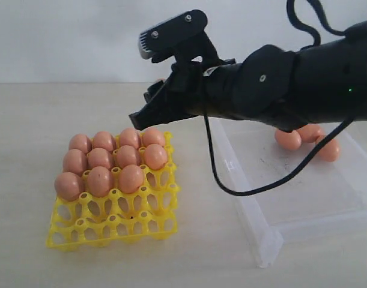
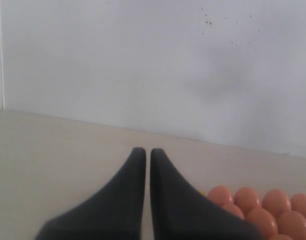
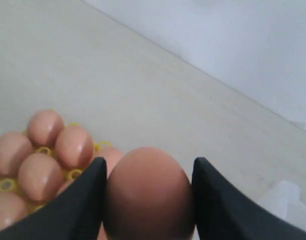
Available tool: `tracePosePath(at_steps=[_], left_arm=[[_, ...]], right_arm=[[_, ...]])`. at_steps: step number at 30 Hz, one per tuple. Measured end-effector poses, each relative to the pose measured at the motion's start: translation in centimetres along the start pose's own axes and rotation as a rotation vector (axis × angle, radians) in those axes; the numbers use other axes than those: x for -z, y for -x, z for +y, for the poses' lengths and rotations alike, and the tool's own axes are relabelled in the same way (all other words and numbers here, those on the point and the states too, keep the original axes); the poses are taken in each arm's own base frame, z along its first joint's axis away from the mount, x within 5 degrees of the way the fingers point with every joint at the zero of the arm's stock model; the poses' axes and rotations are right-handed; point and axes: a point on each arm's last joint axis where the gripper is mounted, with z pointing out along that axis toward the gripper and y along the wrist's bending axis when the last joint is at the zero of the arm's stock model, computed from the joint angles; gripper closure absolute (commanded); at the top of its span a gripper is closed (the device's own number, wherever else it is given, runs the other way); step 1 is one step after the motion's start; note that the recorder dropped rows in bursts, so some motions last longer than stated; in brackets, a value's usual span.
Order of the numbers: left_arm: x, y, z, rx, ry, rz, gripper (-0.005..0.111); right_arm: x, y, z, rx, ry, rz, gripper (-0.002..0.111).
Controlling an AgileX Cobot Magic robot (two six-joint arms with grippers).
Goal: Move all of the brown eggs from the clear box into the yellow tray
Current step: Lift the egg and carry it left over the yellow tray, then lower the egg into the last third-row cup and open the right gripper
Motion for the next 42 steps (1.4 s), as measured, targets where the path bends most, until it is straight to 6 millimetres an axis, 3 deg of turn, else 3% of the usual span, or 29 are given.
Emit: tracePosePath(at_steps=[5,12,16,25,35,42], left_arm=[[0.0,0.0,0.0,0.0,0.0,0.0,0.103],[0.0,0.0,0.0,0.0,0.0,0.0,0.103],[0.0,0.0,0.0,0.0,0.0,0.0,0.103],[0.0,0.0,0.0,0.0,0.0,0.0,0.103],[0.0,0.0,0.0,0.0,0.0,0.0,0.103],[0.0,0.0,0.0,0.0,0.0,0.0,0.103]], right_arm=[[0.4,1.2,2.3,0.011,0.001,-0.12,0.109],[1.2,3.6,4.1,-0.076,0.07,-0.383,0.109],[1.5,3.6,4.6,-0.018,0.125,-0.431,0.109],[2.0,-3.4,4.5,0.038,0.128,-0.406,0.109],[-1.9,-10.2,3.2,0.015,0.256,-0.243,0.109],[-2.9,-11.7,1.1,-0.017,0.264,-0.192,0.109]])
